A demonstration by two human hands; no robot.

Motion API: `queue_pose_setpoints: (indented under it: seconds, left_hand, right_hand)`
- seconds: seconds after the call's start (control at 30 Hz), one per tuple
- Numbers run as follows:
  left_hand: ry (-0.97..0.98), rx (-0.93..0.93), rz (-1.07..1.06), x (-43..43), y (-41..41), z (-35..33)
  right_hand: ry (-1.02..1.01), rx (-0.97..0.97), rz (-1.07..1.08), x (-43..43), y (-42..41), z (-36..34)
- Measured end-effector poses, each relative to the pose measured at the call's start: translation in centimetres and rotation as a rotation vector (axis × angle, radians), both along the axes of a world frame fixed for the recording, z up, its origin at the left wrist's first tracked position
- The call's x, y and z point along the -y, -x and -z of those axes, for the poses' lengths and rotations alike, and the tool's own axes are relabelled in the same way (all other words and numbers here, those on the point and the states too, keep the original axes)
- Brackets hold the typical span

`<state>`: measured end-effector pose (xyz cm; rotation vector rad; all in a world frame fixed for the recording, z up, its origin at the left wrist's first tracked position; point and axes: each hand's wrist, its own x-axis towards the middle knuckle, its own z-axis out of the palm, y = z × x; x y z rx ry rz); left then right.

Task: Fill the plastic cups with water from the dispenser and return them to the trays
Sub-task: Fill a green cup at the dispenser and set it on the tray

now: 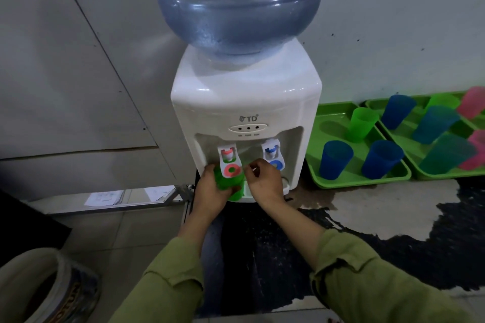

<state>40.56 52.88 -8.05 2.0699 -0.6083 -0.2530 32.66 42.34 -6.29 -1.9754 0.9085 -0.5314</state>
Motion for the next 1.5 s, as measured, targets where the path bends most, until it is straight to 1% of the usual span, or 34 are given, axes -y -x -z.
queue_pose_setpoints:
  seconds: [0.1,0.27,0.4,0.47,0.53,0.63,0.7,0.77,0.9,1.13,1.33,1.5]
  left_hand:
    - [0.010,0.011,-0.031,-0.3,0.7,0.4]
    - [0.041,0.007,-0.088,-1.3,1.9,0.9]
    - [0.035,0.025,-0.110,-1.8,2.9,1.2]
    - [0.028,0.012,-0.108,-2.0,3.4,1.6]
    - [0.016,-0.005,-0.093,-2.0,3.9,1.9]
    - [0.017,-0.028,-0.045,-1.6,5.2,2.0]
    - [0.035,-0.040,0.027,-1.1,6.1,1.7]
    - [0.046,-0.039,0.107,-0.5,6.9,1.5]
    - [0.050,-0.042,0.232,1.5,8.5,0.9]
    - [0.079,-0.058,0.406,5.9,10.7,-0.4]
    - [0.085,-0.051,0.452,10.1,12.4,-1.4]
    - [0.061,-0.027,0.349,13.5,12.5,-0.4]
  right_hand:
    - [0.006,-0.005,-0.023,0.3,1.2,0.6]
    - [-0.018,-0.097,-0.098,1.3,3.0,1.5]
    - [0.009,-0.172,-0.186,1.9,4.8,2.2]
    - [-0.021,-0.178,-0.244,2.1,5.6,2.8]
    - [-0.059,-0.187,-0.324,2.2,6.4,3.4]
    - [-0.033,-0.218,-0.426,2.5,7.7,3.9]
    - [-0.033,-0.198,-0.476,2.6,8.4,4.0]
    - [-0.047,-0.138,-0.515,2.9,9.2,4.1]
    - [-0.117,-0.021,-0.471,3.9,11.2,3.5]
    - [-0.083,0.087,-0.365,7.8,14.2,1.9]
    - [0.021,0.100,-0.261,12.7,16.1,0.2]
    - [0.015,0.118,-0.229,18.0,16.5,-1.9]
